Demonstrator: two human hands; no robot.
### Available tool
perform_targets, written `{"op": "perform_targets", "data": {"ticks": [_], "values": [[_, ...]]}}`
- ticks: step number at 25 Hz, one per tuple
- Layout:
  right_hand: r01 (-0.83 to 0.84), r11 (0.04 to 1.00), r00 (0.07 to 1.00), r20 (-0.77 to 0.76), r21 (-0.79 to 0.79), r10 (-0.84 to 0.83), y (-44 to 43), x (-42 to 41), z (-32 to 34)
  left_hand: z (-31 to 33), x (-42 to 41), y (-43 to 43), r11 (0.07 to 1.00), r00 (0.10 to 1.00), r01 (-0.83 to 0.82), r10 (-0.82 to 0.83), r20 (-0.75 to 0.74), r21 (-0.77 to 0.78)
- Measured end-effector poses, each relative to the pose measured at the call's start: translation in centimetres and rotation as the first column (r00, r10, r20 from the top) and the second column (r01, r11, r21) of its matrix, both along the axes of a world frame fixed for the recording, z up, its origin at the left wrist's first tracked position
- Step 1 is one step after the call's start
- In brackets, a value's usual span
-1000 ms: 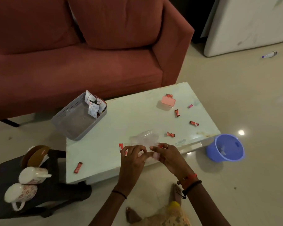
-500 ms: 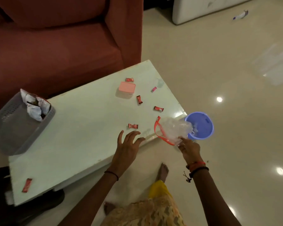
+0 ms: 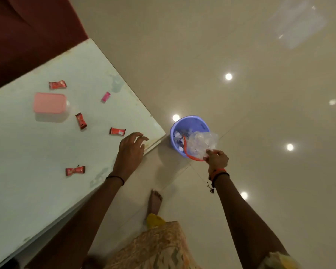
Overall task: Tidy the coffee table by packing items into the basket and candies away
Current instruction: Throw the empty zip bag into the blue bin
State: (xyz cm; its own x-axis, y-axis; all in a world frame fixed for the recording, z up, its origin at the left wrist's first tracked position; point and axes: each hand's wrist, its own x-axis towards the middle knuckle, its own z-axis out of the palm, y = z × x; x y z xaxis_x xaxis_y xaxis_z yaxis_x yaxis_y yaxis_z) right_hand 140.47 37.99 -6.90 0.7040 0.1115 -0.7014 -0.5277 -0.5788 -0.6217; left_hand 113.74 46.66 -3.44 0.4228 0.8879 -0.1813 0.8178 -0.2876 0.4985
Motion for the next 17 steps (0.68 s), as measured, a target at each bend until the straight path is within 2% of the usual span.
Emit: {"op": "perform_targets", "data": {"ticks": [3,5,6,8,9,11,14,17], "values": [[-0.061,0.997,0.998,-0.001,-0.038,0.061,2.1,1.7,-4.3,-2.8,2.0,1.8,0.997,0.998,-0.043,0.046,0.042,-0.067],[-0.187,0.977,0.982,-0.036,-0.100,0.184,3.3,2.9,-6.9,-4.3,2.4,2.5,0.995,0.998,-0.038,0.042,0.039,-0.097],[-0.324,0.935,0.945,-0.089,-0.146,0.314,3.8,3.4,-7.8,-5.0,2.3,2.8,0.994,0.998,-0.031,0.036,0.043,-0.105],[-0.623,0.750,0.780,-0.255,-0.223,0.572,4.6,4.3,-9.1,-6.0,1.7,3.2,0.994,0.997,-0.032,0.039,0.062,-0.108],[-0.700,0.672,0.712,-0.308,-0.242,0.631,4.9,4.5,-9.7,-6.5,1.3,3.5,0.993,0.997,-0.042,0.049,0.061,-0.112],[-0.721,0.637,0.692,-0.316,-0.271,0.649,5.6,4.4,-10.0,-6.7,0.5,3.7,0.989,0.996,-0.063,0.070,0.049,-0.131],[-0.681,0.663,0.728,-0.193,-0.310,0.657,6.5,3.2,-9.4,-5.8,-0.9,3.6,0.984,0.992,-0.103,0.112,0.052,-0.148],[-0.690,0.638,0.712,-0.163,-0.341,0.683,7.1,1.4,-7.5,-3.8,-2.5,3.3,0.980,0.986,-0.148,0.157,0.062,-0.131]]}}
